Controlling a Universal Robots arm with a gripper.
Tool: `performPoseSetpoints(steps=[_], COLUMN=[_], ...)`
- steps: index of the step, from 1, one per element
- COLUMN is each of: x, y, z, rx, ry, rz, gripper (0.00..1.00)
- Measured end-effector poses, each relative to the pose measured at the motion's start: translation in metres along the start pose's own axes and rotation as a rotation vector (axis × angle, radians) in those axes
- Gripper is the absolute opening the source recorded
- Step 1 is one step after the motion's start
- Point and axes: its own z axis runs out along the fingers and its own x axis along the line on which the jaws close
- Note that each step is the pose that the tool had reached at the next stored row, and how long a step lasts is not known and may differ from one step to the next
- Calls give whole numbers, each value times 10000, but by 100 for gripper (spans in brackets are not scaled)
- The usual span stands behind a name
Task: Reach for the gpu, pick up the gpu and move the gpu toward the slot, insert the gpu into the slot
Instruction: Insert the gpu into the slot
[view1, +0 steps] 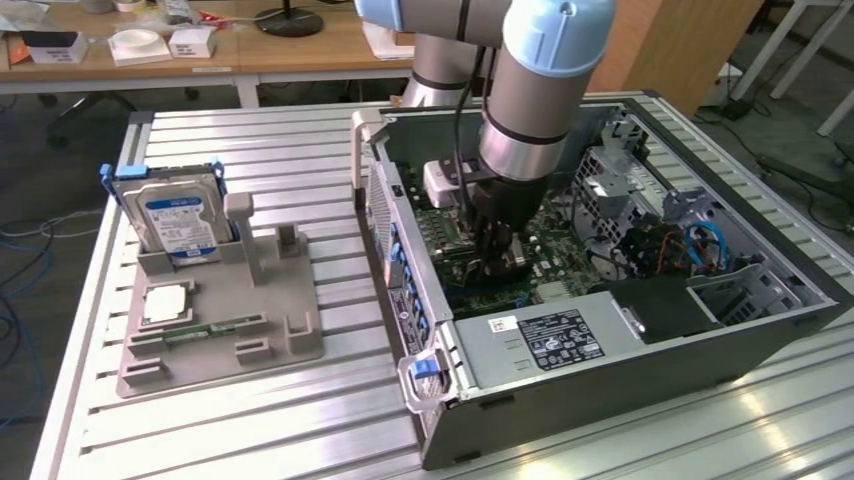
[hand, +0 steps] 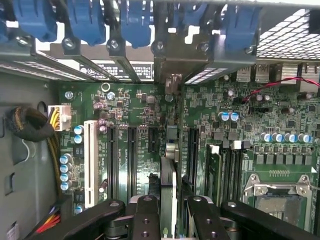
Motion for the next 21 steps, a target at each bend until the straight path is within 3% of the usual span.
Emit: performPoseSetpoints(steps=[8, 10, 14, 16, 21], x=[-1, -1, -5, -2, -2], y=[0, 0, -2, 0, 0], z=[3, 0, -14, -25, -26], rx=[4, 6, 17, 8, 8], ry=[-7, -28, -138, -139, -144], rz=[1, 2, 4, 4, 3], gripper=[26, 26, 27, 33, 33])
